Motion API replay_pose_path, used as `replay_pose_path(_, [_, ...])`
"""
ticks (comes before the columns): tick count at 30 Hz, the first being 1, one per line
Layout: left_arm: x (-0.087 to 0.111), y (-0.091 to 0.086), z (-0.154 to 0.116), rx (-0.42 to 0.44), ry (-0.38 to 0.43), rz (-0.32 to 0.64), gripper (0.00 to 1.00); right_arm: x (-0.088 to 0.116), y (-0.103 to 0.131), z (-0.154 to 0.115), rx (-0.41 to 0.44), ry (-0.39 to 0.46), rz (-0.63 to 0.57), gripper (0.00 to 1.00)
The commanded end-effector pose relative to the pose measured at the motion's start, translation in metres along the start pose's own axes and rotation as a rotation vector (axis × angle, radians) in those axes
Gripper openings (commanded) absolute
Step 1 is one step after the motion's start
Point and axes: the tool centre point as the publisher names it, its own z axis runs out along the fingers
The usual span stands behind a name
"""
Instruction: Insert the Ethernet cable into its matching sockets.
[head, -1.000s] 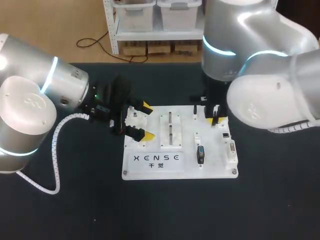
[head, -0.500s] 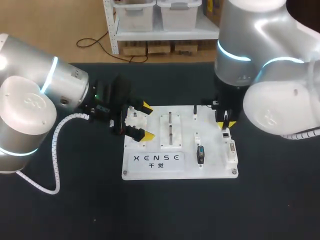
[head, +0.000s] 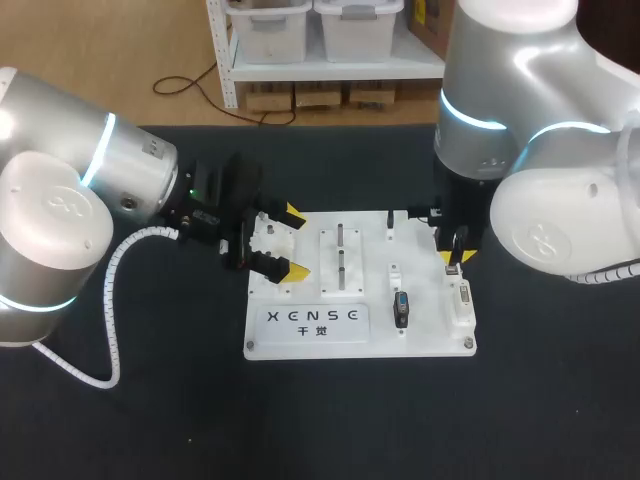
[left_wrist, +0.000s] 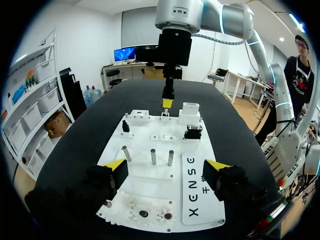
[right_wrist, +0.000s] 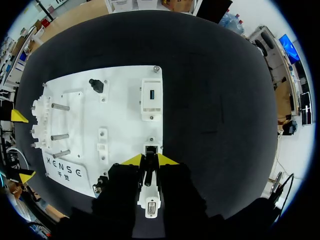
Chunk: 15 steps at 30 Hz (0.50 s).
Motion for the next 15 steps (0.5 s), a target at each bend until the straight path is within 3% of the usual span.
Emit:
replay_pose_path(1, [0.0007,0.0008,0.0011,0.0,-0.001,0.001,1.0,-0.0006,-0.0004,0.0024,-0.002,0.001,0.001,0.0])
replay_pose_path(15, [0.0007,0.0008,0.0011,0.0,-0.001,0.001,1.0,-0.0038,-0.0017,0.0072,-0.007,0.007,-0.008,0.0])
